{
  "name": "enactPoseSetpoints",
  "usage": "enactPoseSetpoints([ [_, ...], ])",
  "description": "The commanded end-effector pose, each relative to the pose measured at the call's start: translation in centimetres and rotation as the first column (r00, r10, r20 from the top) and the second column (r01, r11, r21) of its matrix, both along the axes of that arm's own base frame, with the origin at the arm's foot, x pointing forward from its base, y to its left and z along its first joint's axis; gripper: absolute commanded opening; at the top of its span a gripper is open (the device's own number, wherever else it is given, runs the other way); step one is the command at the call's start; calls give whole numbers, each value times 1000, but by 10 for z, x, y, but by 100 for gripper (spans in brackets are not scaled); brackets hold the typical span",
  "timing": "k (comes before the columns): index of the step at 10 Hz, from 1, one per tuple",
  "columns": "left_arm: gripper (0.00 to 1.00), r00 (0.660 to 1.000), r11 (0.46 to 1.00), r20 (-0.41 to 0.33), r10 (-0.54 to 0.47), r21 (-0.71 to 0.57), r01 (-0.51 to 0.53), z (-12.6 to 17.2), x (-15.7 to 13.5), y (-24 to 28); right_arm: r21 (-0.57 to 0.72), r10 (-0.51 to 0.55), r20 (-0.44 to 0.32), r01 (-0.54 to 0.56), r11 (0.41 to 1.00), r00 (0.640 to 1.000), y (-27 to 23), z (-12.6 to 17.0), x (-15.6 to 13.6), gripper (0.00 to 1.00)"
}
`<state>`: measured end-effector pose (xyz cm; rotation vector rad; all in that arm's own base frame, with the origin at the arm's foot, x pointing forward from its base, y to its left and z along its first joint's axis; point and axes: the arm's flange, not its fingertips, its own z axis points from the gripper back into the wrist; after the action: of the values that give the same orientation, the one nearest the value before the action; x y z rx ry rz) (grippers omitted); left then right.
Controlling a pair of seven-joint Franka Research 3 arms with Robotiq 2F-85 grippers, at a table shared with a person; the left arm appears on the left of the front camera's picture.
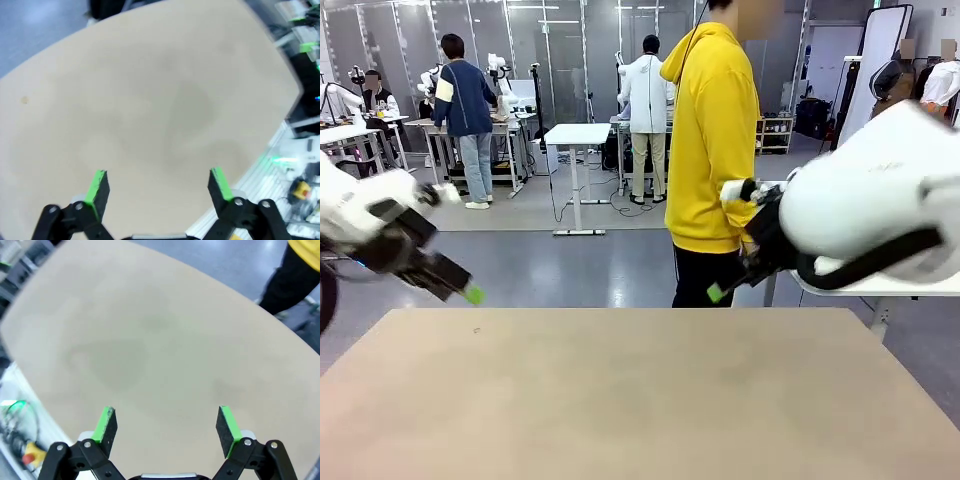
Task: Fold the towel.
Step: Grab the top end of the 100 cm Hotel Towel extended by the human.
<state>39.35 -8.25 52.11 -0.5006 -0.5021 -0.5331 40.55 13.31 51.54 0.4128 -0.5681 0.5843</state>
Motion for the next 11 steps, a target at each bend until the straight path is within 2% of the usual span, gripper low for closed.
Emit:
enactPoseSetpoints([
  [1,100,992,977,-107,-68,-207,45,14,-1,50,237,38,-140,-4,971,989,-55,11,-2,100],
  [3,100,986,890,-110,-122,-452,60,25,-23,116,453,52,-213,51,890,976,-114,15,-22,100],
  [5,100,987,788,-126,-97,-615,-1,14,-55,181,559,13,-235,124,820,972,-170,1,-50,100],
  [6,100,992,738,-114,-61,-674,-32,7,-73,211,598,-3,-248,156,786,969,-199,-8,-66,100],
  [8,100,985,661,-150,86,-731,-169,-9,-112,264,670,-87,-247,235,704,965,-263,-22,-100,100],
  [11,100,939,577,-223,263,-743,-338,-29,-156,309,746,-244,-240,340,573,939,-330,-42,-143,100],
])
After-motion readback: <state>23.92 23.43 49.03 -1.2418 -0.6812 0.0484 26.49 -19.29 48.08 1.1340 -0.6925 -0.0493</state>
